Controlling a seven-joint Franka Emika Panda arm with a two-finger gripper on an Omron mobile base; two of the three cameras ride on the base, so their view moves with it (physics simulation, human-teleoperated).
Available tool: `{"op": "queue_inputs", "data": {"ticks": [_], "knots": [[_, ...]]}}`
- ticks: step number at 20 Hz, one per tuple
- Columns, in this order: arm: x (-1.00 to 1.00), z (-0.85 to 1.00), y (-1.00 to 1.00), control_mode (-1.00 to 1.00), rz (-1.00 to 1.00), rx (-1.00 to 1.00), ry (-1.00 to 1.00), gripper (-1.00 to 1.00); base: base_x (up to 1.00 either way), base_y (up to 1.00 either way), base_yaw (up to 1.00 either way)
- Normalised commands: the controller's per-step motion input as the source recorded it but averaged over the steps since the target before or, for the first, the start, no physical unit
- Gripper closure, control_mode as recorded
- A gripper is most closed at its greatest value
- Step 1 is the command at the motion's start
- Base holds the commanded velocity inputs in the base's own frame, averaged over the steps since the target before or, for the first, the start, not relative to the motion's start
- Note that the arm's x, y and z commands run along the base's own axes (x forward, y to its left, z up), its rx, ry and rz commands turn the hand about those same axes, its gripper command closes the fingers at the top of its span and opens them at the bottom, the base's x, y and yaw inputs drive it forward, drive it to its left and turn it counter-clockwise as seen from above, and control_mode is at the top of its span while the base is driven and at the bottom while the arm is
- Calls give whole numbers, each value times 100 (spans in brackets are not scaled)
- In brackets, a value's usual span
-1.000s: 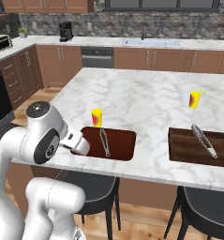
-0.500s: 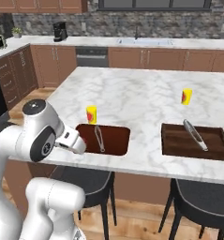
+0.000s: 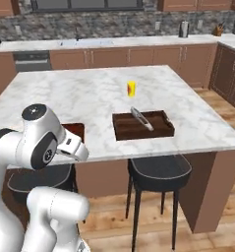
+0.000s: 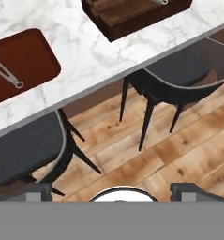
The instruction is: Gather the sweet potato and bell pepper from the fridge and place them on a tray on the dining counter. Then gather the steak and fish from the fridge and place them on the other tray.
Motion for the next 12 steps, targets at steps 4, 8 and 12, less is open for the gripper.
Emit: {"op": "queue_inputs", "data": {"ticks": [4,8,12], "knots": [[0,0,0,100,0,0,0,-100,-5,-73,-48],[0,0,0,100,0,0,0,-100,0,-75,-48],[0,0,0,100,0,0,0,-100,0,-60,-48]]}}
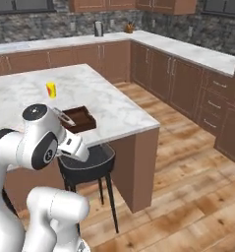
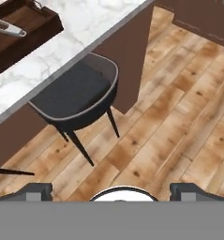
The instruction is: Gather the sweet potato and bell pepper from the fridge and place them on a tray on the dining counter. Then gather the steak and fish from the fridge and place them on the other tray.
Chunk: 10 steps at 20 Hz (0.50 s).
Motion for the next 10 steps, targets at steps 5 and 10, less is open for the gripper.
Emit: {"op": "queue_inputs", "data": {"ticks": [5,10], "knots": [[0,0,0,100,0,0,0,-100,1,-66,-46],[0,0,0,100,0,0,0,-100,27,-62,-41]]}}
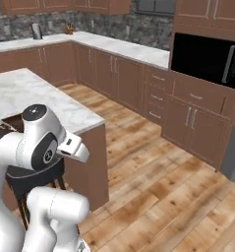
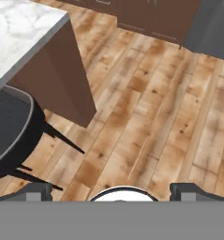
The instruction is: Gather the sweet potato and bell pepper from the fridge and place them on a tray on the dining counter. Then gather the steak and fish from the fridge and place them on the other tray.
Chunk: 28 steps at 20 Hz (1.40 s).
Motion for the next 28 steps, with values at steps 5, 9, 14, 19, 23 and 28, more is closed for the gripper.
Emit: {"op": "queue_inputs", "data": {"ticks": [5,9,14,19,23,28], "knots": [[0,0,0,100,0,0,0,-100,47,-71,-32],[0,0,0,100,0,0,0,-100,54,-71,-28],[0,0,0,100,0,0,0,-100,56,-68,-29],[0,0,0,100,0,0,0,-100,56,-57,-33],[0,0,0,100,0,0,0,-100,57,-26,-39],[0,0,0,100,0,0,0,-100,72,-3,-42]]}}
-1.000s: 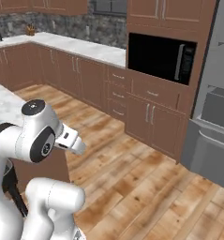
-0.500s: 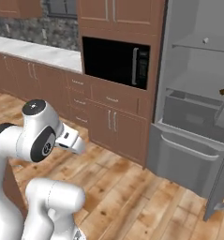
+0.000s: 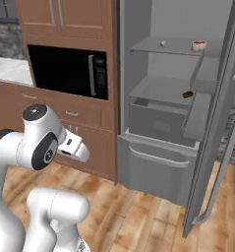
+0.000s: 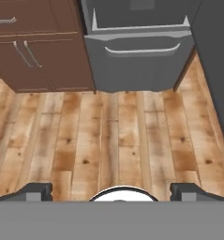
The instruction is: Gather the sweet potato and bell pepper from the fridge and place them on a tray on the dining counter. Then gather the steak and fish from the fridge and place them on the other tray.
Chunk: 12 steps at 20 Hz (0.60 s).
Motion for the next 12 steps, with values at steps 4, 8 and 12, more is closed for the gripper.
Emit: {"op": "queue_inputs", "data": {"ticks": [4,8,12], "knots": [[0,0,0,100,0,0,0,-100,78,1,-43],[0,0,0,100,0,0,0,-100,79,14,-42],[0,0,0,100,0,0,0,-100,78,21,-40]]}}
